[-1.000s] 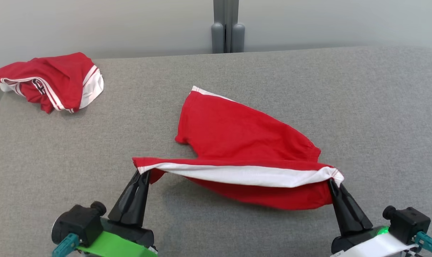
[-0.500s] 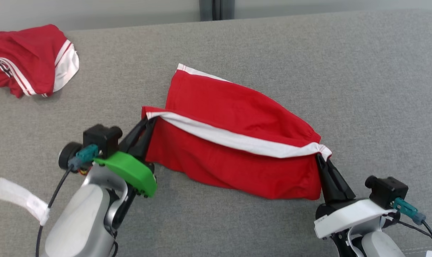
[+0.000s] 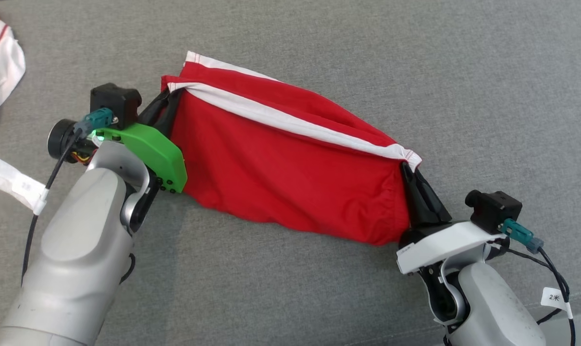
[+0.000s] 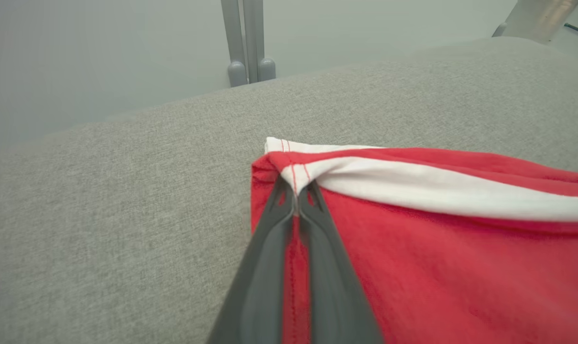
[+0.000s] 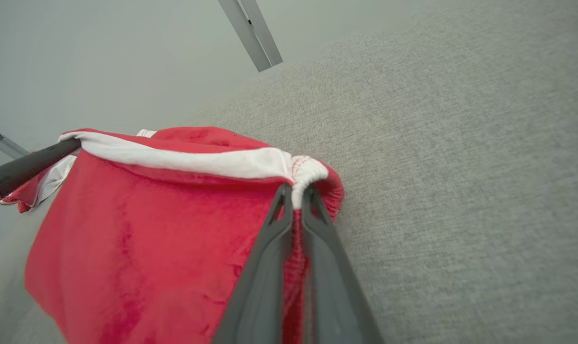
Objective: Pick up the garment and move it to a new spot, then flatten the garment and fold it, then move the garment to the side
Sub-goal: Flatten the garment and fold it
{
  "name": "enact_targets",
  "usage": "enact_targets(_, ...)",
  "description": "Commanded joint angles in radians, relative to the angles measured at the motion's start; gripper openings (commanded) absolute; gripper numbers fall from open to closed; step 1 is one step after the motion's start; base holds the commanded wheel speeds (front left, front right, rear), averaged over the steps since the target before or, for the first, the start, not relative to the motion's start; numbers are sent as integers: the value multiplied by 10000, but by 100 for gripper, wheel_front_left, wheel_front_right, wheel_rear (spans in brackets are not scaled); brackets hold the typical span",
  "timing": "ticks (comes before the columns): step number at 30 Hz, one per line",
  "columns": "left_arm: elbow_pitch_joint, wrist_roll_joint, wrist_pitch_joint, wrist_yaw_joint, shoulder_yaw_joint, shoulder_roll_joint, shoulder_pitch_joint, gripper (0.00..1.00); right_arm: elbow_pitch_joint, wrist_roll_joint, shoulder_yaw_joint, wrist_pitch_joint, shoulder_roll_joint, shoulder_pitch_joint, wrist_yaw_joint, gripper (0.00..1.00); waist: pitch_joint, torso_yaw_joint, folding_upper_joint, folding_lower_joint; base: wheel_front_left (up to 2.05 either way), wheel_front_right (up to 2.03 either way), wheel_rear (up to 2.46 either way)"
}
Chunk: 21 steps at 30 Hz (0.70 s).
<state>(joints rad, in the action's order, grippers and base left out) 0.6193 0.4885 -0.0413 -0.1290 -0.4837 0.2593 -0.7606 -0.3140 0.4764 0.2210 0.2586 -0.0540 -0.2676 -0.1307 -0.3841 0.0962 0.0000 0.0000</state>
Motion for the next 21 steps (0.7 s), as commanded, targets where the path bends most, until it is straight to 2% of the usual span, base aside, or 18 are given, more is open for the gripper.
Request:
enact_targets(1,208,-18,-111,-11,-24,33,-290,0,-99,56,49,73,1,-181,-1,0,-298,313,0,0,0,0,0)
enact_targets(10,1572,107,-567,-8,-192,-180,-1108,0,-284,255,134,76,30,-535,-1,0,-222,367,0,0,0,0,0)
enact_targets(11,1681,111,-653,-7,-194,-221,-1168,10,-291,276,154,76,29,-548,-1,0,-216,369,0,0,0,0,0)
enact_targets(12,1790,85,-815,-8,-213,-272,-1243,46,-266,289,163,77,29,-577,-2,0,-212,372,0,0,0,0,0)
enact_targets(13,1860,68,-931,-8,-230,-321,-1291,78,-243,288,162,77,27,-605,-1,13,-208,375,0,0,0,0,0)
enact_targets(14,1974,76,-1056,-8,-258,-392,-1326,100,-235,292,164,77,28,-626,-1,45,-195,371,0,0,0,0,0)
enact_targets(15,2063,74,-1149,-8,-290,-438,-1345,100,-230,298,157,77,28,-640,-1,100,-181,364,0,0,0,0,0)
enact_targets(21,2423,110,-1713,-10,-558,-639,-1170,100,-28,269,-25,77,28,-426,-2,100,29,240,0,0,0,0,0)
